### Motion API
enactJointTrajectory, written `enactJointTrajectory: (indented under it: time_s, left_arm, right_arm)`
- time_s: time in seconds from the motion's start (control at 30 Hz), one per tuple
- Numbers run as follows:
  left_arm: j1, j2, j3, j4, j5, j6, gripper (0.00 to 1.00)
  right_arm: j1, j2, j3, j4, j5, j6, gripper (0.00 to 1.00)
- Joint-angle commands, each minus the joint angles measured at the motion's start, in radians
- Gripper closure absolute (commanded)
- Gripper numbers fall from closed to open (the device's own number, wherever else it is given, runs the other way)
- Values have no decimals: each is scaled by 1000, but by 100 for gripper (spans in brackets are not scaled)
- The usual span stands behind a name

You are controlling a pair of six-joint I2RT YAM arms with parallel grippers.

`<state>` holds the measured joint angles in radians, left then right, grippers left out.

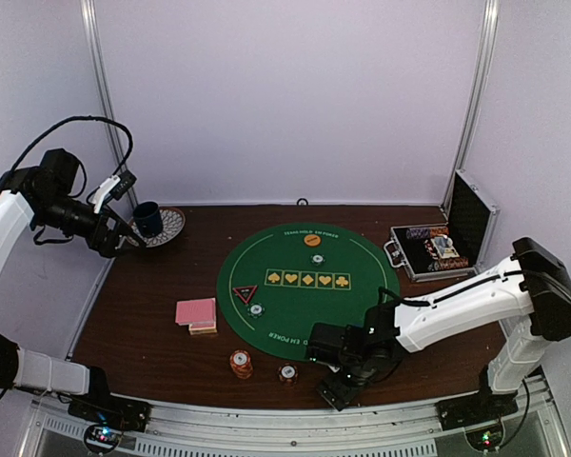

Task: Distribute texas hold em gaming equipment

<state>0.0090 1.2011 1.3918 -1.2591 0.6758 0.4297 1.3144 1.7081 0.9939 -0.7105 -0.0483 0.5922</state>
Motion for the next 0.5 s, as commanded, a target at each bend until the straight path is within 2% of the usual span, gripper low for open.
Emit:
enactJointTrajectory:
  time_s: [0.0, 0.27, 0.47]
  left_arm:
    - [-6, 3, 27, 0, 5, 17, 2]
    - [-5, 3, 26, 1, 12, 11, 2]
    - [-6, -1, 24, 1, 13, 10, 2]
  right_arm:
    - [0, 23, -24, 4, 39, 5, 17]
    - [-38, 13, -32, -5, 84, -17, 26]
    - [-78, -27, -32, -18, 94, -44, 27]
